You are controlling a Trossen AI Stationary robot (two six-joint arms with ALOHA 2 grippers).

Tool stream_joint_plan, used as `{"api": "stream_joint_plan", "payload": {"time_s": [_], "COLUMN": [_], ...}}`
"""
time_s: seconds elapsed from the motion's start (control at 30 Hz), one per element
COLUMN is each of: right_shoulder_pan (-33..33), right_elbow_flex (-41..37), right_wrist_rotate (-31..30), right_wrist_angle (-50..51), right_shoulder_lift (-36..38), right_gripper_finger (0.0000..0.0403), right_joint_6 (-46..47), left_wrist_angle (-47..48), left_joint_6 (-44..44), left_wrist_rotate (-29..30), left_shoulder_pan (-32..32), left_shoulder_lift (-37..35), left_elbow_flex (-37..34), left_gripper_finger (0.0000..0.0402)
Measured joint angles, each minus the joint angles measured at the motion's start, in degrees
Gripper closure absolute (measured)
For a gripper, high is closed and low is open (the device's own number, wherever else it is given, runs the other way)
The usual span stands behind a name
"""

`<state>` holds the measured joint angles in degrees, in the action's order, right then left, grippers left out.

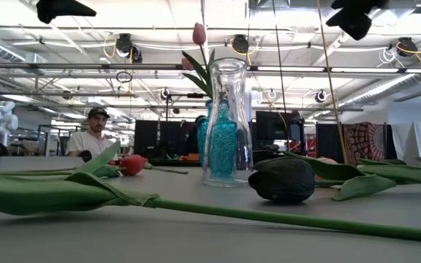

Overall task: Sort flowers into vase by color
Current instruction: Put the pink tulip into the top transparent vase

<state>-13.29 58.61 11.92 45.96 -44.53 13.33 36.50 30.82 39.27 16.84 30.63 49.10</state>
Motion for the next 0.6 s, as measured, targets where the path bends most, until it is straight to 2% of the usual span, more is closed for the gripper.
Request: {"api": "stream_joint_plan", "payload": {"time_s": [0.2,0.6], "right_shoulder_pan": [4.2,17.9], "right_elbow_flex": [0.0,0.0], "right_wrist_rotate": [-0.4,-8.3], "right_wrist_angle": [5.9,13.4], "right_shoulder_lift": [-1.0,-3.8], "right_gripper_finger": [0.0234,0.0234], "right_joint_6": [3.8,10.4], "left_wrist_angle": [0.0,0.0], "left_joint_6": [0.0,0.0], "left_wrist_rotate": [0.0,0.0], "left_shoulder_pan": [0.0,0.0], "left_shoulder_lift": [0.0,0.0], "left_elbow_flex": [0.0,0.0], "left_gripper_finger": [0.0082,0.0082]}}
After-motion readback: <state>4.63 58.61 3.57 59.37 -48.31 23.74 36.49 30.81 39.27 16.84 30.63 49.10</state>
